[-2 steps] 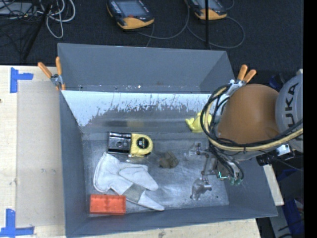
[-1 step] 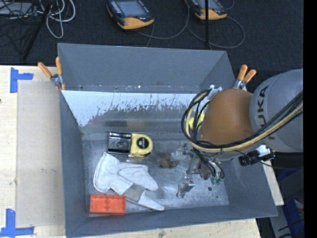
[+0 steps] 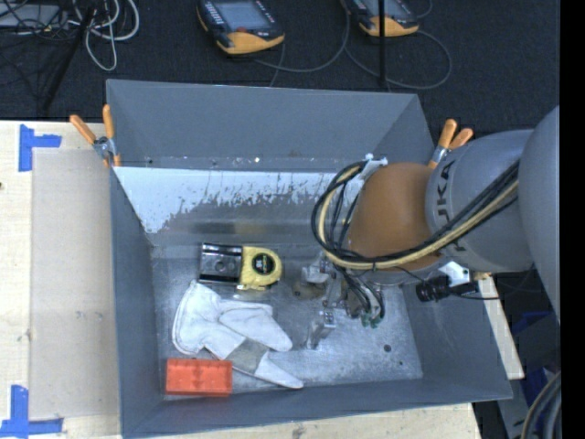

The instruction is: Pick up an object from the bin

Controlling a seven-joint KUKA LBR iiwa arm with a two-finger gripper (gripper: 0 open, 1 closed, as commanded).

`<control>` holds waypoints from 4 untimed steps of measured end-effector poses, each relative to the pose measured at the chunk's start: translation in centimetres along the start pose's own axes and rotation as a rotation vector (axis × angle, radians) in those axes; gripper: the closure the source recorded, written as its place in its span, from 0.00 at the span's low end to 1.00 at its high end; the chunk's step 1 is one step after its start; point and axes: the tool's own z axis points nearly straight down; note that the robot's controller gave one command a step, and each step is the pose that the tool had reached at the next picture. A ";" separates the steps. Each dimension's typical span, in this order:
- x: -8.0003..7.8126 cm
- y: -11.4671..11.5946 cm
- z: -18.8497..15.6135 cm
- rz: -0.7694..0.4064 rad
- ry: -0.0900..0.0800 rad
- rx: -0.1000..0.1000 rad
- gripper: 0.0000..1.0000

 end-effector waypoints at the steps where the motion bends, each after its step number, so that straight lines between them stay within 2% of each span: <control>1: 0.3 -0.4 0.9 0.017 0.017 0.009 1.00; 2: 0.3 -0.4 0.9 0.016 0.018 0.009 1.00; 3: -1.9 0.9 -18.4 -0.007 0.010 0.007 1.00; 4: -1.8 0.9 -18.0 -0.008 0.017 0.009 1.00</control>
Offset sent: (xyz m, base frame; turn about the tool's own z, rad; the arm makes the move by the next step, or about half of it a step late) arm 0.0000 0.0000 0.0000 0.0000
